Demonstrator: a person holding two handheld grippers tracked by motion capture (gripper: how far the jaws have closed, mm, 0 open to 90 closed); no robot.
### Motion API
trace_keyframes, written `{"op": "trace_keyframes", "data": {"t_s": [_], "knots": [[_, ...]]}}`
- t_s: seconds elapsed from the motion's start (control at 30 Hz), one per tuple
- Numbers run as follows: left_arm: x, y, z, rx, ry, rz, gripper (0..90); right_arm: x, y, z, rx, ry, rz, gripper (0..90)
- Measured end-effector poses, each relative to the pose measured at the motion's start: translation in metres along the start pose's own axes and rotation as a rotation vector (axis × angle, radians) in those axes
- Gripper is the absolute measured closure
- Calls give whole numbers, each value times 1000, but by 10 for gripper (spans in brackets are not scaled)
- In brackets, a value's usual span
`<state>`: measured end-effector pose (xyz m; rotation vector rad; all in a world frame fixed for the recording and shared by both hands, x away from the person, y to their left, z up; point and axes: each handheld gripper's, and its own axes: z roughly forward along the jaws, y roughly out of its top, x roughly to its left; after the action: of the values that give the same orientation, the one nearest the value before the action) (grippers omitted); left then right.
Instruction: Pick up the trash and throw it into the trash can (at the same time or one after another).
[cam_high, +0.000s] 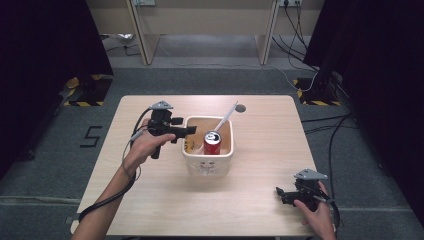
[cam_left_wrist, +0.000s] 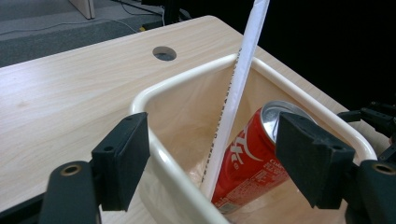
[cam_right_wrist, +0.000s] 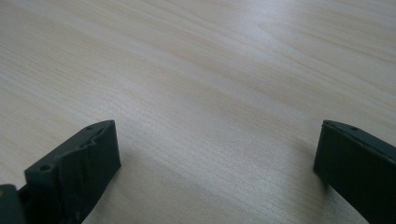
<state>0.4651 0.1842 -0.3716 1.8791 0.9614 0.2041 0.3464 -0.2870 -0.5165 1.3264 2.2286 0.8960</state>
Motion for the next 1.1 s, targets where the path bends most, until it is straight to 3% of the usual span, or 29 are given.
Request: {"op": "trace_keyframes", "data": {"t_s": [0.3, 1.1], "knots": [[4, -7, -15, -13, 13, -4, 225, 0, 0, 0, -3, -1, 0, 4], [26, -46, -43, -43, 37, -38, 199, 0, 0, 0, 2, 0, -1, 4]]}}
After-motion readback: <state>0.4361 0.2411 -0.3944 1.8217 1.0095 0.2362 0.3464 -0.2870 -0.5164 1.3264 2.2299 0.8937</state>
